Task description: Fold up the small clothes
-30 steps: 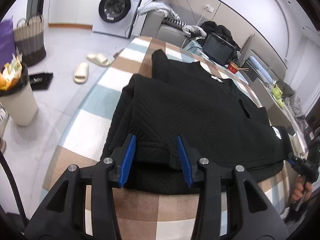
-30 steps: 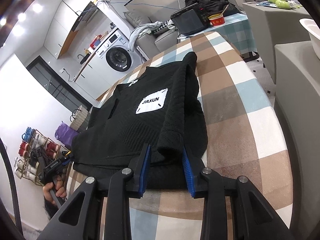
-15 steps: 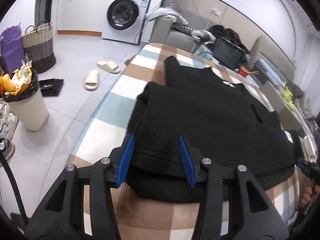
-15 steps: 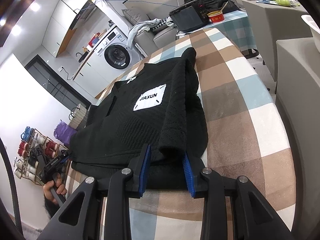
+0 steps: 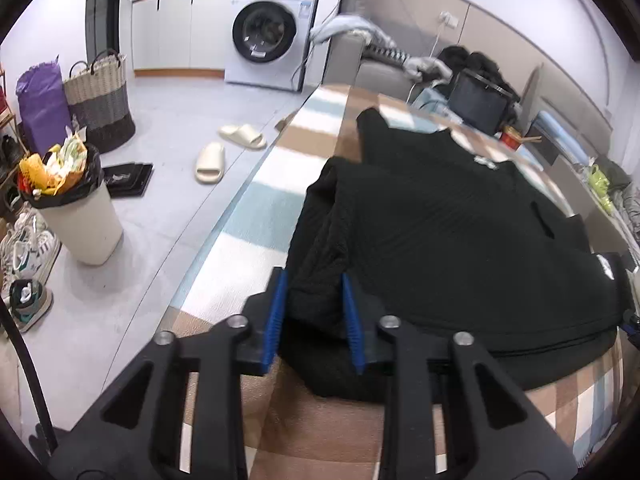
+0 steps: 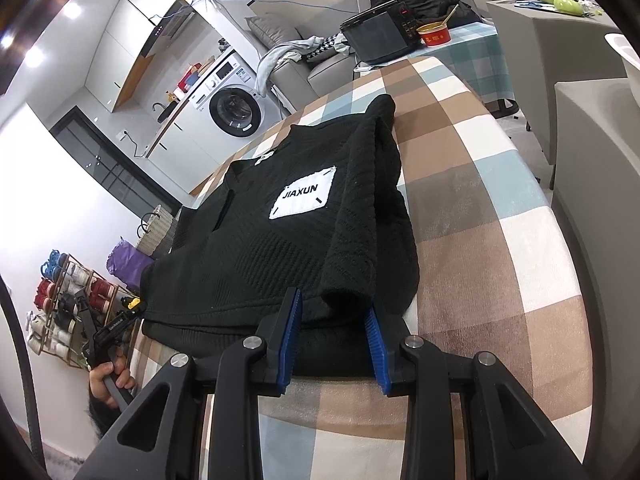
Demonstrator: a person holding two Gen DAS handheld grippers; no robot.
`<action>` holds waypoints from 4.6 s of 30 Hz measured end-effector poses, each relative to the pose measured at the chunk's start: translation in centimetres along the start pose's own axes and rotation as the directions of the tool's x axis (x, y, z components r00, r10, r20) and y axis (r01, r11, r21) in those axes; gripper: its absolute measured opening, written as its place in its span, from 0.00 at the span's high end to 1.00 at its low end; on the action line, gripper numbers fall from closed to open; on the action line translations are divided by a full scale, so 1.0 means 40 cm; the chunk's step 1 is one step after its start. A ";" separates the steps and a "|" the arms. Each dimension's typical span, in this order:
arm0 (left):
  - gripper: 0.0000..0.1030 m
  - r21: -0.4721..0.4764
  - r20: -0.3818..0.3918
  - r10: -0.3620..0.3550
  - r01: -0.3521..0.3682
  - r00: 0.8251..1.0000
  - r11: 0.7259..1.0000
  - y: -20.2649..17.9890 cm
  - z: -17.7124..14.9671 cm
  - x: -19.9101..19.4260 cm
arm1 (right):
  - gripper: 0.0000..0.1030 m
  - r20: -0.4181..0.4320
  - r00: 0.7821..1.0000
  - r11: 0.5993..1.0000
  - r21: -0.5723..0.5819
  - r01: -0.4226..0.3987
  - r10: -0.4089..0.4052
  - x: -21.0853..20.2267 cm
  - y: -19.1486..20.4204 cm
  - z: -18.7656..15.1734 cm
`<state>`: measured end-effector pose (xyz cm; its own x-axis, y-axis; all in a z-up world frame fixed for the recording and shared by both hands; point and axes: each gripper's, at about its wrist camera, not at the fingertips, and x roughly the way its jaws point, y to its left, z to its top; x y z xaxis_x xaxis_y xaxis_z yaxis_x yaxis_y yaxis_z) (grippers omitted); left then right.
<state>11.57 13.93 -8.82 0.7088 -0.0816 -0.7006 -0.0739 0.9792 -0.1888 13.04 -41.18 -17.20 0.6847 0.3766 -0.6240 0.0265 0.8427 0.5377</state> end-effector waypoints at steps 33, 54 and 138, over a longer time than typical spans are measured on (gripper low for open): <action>0.96 -0.113 0.087 -0.175 0.184 0.981 0.976 0.027 0.063 -0.117 | 0.93 0.149 0.987 0.994 0.085 -0.072 0.059 -0.024 0.002 0.054; 0.96 -0.199 0.182 -0.176 0.211 0.967 0.957 -0.010 0.483 0.103 | 0.90 0.303 0.953 0.956 0.287 -0.063 -0.028 0.139 0.019 0.465; 0.57 -0.097 -0.084 -0.079 0.071 0.993 0.993 -0.085 0.439 0.459 | 0.95 0.231 0.951 0.976 -0.016 0.215 -0.206 0.296 -0.005 0.474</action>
<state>37.16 12.34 -8.96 0.6511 -0.1743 -0.7387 -0.0908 0.9484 -0.3038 34.96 -44.20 -13.94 0.8137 0.0959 -0.5732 0.1617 0.9100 0.3818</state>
